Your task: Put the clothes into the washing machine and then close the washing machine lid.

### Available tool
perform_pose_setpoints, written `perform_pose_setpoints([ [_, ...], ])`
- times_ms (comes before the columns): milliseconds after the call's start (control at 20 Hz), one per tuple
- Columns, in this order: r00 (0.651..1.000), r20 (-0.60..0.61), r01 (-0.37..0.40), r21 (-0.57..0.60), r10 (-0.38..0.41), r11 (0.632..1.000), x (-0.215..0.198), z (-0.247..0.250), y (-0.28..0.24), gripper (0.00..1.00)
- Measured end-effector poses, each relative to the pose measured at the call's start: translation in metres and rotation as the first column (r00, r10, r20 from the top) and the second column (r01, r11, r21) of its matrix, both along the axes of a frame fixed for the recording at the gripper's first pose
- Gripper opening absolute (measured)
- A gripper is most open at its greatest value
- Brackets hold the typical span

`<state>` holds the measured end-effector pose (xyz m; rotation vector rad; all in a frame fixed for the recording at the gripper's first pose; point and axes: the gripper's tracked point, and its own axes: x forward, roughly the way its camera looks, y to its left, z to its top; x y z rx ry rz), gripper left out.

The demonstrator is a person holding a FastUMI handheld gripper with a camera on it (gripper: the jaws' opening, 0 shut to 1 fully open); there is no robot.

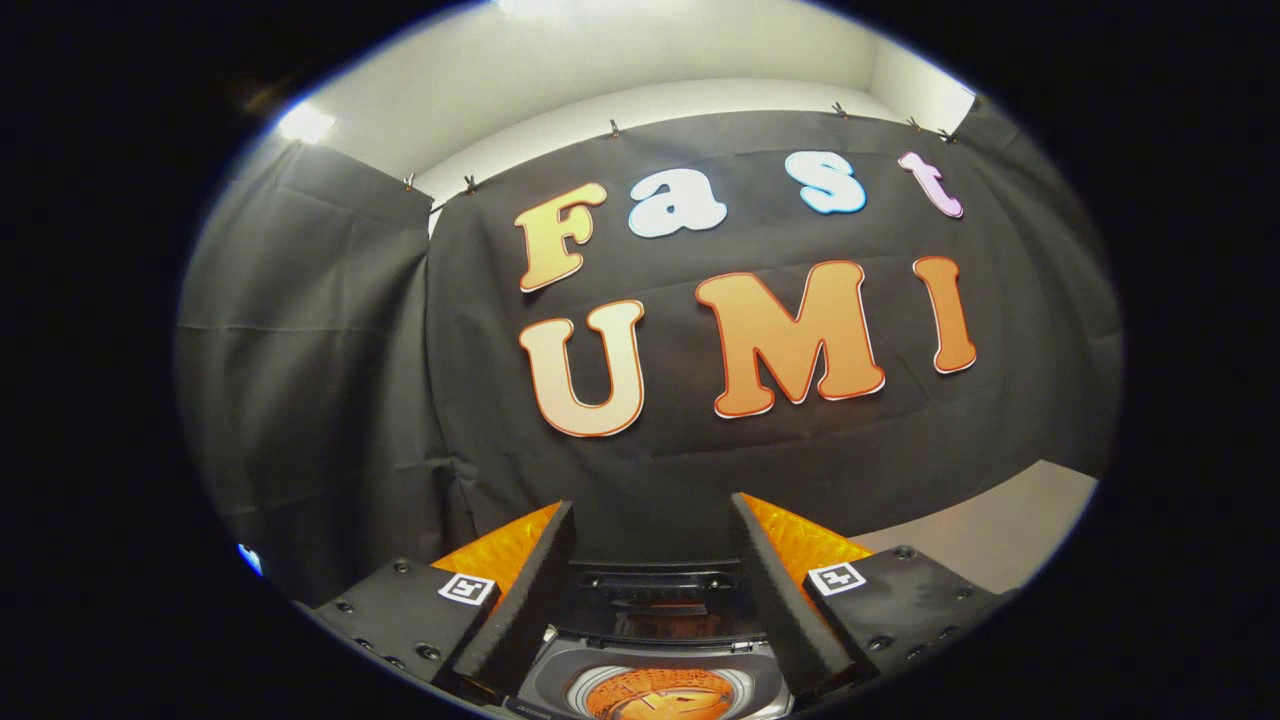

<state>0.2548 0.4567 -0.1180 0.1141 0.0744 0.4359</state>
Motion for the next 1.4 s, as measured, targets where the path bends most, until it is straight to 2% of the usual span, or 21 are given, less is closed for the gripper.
perform_pose_setpoints([
  [400,0.999,0.035,0.017,0.043,-0.019,0.999,-0.01,0.042,-0.048,0.98],
  [550,0.999,0.021,0.03,0.004,-0.03,1.0,0.017,0.039,-0.059,0.98],
  [650,0.999,0.008,0.047,-0.03,-0.047,0.998,0.051,0.03,-0.054,0.98],
  [850,0.995,-0.091,0.03,-0.086,-0.038,0.996,0.131,-0.028,-0.004,0.98],
  [1050,0.966,-0.251,0.021,-0.173,-0.064,0.985,0.189,-0.125,0.039,0.98],
  [1200,0.95,-0.297,0.033,-0.198,-0.092,0.98,0.214,-0.159,0.05,0.98],
  [1400,0.933,-0.35,-0.01,-0.262,-0.085,0.965,0.221,-0.196,0.069,0.98],
])
